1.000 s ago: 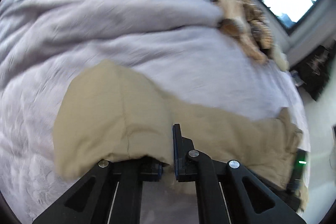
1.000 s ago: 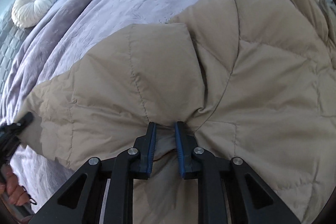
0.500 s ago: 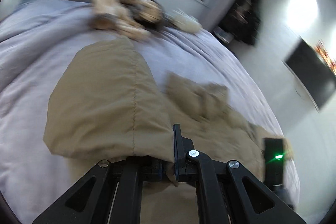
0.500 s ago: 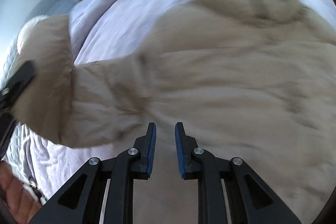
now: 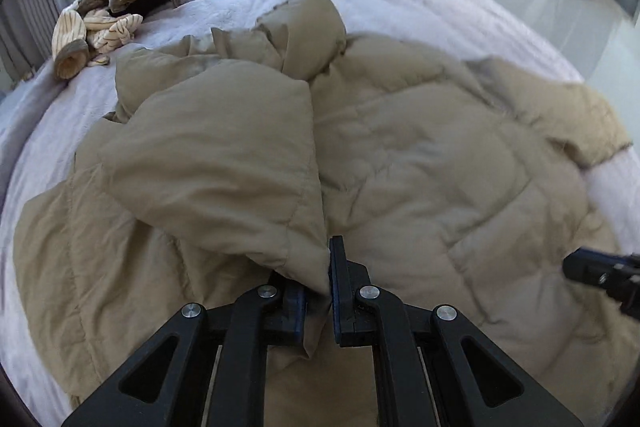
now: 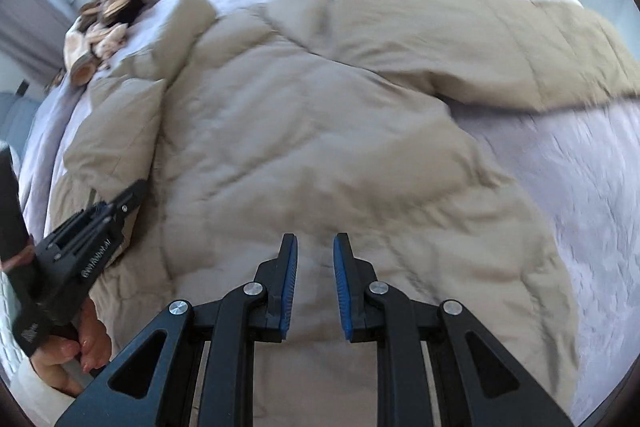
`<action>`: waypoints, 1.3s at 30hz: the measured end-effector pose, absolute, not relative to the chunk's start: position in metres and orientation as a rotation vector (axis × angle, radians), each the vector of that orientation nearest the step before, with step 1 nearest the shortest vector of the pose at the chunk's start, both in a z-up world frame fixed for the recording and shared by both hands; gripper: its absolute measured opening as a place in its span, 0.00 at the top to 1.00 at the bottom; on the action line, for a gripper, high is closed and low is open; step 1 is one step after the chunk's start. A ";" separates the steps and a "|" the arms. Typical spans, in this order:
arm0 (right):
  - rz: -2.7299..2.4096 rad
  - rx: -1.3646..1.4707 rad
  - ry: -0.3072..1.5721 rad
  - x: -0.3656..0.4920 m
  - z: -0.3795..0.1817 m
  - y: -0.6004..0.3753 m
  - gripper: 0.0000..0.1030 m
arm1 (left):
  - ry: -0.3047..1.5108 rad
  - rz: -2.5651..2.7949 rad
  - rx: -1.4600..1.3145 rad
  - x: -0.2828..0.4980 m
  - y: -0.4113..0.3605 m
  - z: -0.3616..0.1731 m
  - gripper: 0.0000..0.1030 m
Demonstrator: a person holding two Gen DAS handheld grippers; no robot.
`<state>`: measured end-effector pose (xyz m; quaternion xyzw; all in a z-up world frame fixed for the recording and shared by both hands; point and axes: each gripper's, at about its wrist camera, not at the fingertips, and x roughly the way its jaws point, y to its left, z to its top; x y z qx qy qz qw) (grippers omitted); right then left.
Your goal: Fold large clothes
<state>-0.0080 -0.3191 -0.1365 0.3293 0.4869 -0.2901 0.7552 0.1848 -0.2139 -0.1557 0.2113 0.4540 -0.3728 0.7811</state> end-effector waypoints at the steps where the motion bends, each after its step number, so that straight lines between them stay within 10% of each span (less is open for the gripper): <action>1: -0.631 0.724 1.062 -0.010 -0.139 -0.317 0.80 | 0.983 -0.803 0.469 0.185 -0.213 -0.157 0.68; 2: -0.628 0.734 1.061 -0.012 -0.141 -0.317 0.80 | 0.989 -0.810 0.472 0.184 -0.212 -0.158 0.30; 4: -0.616 0.749 1.057 -0.011 -0.144 -0.318 0.80 | 0.953 -0.812 0.463 0.176 -0.202 -0.148 0.14; 11: -0.529 0.690 1.058 0.021 -0.135 -0.300 0.75 | 0.903 -0.820 0.436 0.181 -0.153 -0.119 0.14; 14: -0.466 0.585 1.047 0.048 -0.123 -0.279 0.13 | 0.879 -0.718 0.383 0.208 -0.113 -0.109 0.14; 26: -0.388 0.019 1.092 0.206 -0.138 -0.185 0.10 | 1.059 -0.147 0.207 0.315 0.021 -0.174 0.14; 28: -0.420 -0.012 1.109 0.216 -0.148 -0.191 0.19 | 1.090 -0.166 0.156 0.318 0.028 -0.179 0.14; 30: -0.408 0.082 1.081 0.211 -0.144 -0.208 0.95 | 1.099 -0.202 0.113 0.320 0.036 -0.175 0.14; 39: -0.416 0.676 1.011 0.149 -0.165 -0.298 0.94 | 1.104 -0.370 0.277 0.273 0.061 -0.159 0.14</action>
